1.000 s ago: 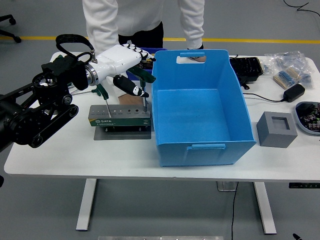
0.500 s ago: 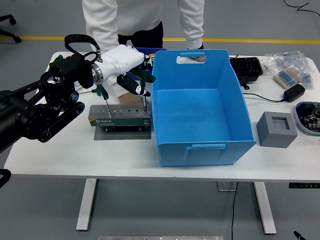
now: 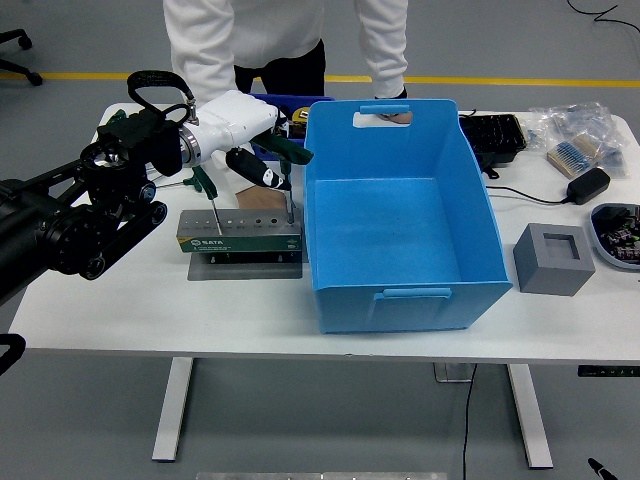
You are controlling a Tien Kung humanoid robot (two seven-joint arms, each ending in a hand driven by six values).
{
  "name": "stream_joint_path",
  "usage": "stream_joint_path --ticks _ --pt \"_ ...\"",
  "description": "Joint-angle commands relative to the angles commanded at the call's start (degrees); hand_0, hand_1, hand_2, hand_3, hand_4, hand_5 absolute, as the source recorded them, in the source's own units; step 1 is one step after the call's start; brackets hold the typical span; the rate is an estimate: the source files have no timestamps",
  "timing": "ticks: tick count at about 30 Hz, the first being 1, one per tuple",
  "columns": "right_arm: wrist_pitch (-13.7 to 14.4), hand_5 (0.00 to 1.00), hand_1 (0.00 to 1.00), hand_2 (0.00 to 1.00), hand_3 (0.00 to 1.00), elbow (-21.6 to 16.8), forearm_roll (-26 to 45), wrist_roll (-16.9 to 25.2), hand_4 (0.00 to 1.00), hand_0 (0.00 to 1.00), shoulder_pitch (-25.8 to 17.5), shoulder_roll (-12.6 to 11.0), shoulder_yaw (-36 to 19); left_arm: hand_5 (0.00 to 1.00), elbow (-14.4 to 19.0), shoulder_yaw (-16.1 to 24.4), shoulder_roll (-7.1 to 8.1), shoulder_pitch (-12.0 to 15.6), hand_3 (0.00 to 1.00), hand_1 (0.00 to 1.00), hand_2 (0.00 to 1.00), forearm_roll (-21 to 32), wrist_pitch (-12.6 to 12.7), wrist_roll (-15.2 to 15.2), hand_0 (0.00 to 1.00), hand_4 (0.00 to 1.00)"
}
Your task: Lift tool from toolbox,place it in box,lift tool from toolbox,place it in box
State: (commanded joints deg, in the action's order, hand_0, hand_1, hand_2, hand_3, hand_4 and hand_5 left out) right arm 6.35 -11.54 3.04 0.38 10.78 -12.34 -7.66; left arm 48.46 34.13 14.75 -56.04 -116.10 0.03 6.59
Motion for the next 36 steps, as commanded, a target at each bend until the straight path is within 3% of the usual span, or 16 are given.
stream_joint_path --ticks 5,6,11,12,17,18,24,25,30,31,36 --pt "0.00 0.815 0.700 0.761 0.680 -0.02 -0.28 -0.05 0.929 0.717 -0.08 0.00 -0.14 0.587 -0.96 -0.21 -0.20 0.23 0.528 0.437 0.413 0.40 -0.08 -0.20 0.578 0.998" --pt "-0.01 0.815 0.699 0.760 0.680 -0.03 -0.35 -0.07 0.929 0.717 -0.11 -0.01 -0.18 0.589 -1.00 -0.29 -0.23 0.27 0.480 0.366 0.367 0.46 -0.09 -0.24 0.504 0.998" --pt "0.01 0.815 0.699 0.760 0.680 -0.05 -0.71 -0.15 0.929 0.717 -0.22 0.00 -0.39 0.589 -0.90 -0.80 -0.34 0.26 0.480 0.366 0.367 0.57 0.11 -0.24 0.504 0.998" --pt "0.01 0.814 0.700 0.760 0.680 -0.05 -0.80 -0.18 0.929 0.717 -0.24 0.00 -0.44 0.593 -0.95 -0.88 -0.39 0.23 0.391 0.288 0.295 0.55 0.15 -0.25 0.449 0.998" --pt "0.04 0.814 0.700 0.760 0.680 -0.07 -0.77 -0.18 0.929 0.717 -0.26 0.00 -0.45 0.593 -1.18 -1.39 -0.55 -0.04 0.391 0.288 0.295 0.24 0.25 -0.38 0.449 0.998" --pt "0.05 0.815 0.700 0.760 0.680 -0.08 -0.78 -0.18 0.929 0.717 -0.28 0.00 -0.46 0.607 -1.27 -1.47 -0.59 -0.11 0.309 0.223 0.240 0.16 0.32 -0.39 0.407 0.998" --pt "0.02 0.815 0.700 0.760 0.680 -0.08 -0.51 -0.11 0.929 0.717 -0.20 -0.04 -0.28 0.607 -1.61 -1.67 -0.70 -0.58 0.309 0.223 0.240 -0.21 0.71 -0.49 0.407 0.998" --pt "0.01 0.813 0.700 0.760 0.679 -0.08 -0.49 -0.11 0.929 0.716 -0.17 -0.06 -0.26 0.608 -1.62 -1.70 -0.68 -0.64 0.270 0.183 0.210 -0.24 0.73 -0.52 0.323 0.998" --pt "0.01 0.813 0.700 0.760 0.679 -0.05 -0.18 0.00 0.929 0.716 -0.07 -0.11 -0.08 0.608 -1.77 -1.84 -0.48 -0.73 0.270 0.183 0.210 -0.27 0.48 -0.79 0.323 0.998" --pt "0.00 0.812 0.700 0.760 0.680 -0.05 -0.18 0.00 0.929 0.717 -0.05 -0.12 -0.07 0.609 -1.85 -1.87 -0.45 -0.73 0.253 0.160 0.198 -0.28 0.40 -0.86 0.242 0.998" --pt "0.00 0.812 0.700 0.760 0.680 -0.04 -0.28 -0.03 0.929 0.717 0.02 -0.15 -0.12 0.609 -2.33 -1.87 -0.48 -0.71 0.253 0.160 0.198 0.00 0.28 -1.16 0.242 0.998"
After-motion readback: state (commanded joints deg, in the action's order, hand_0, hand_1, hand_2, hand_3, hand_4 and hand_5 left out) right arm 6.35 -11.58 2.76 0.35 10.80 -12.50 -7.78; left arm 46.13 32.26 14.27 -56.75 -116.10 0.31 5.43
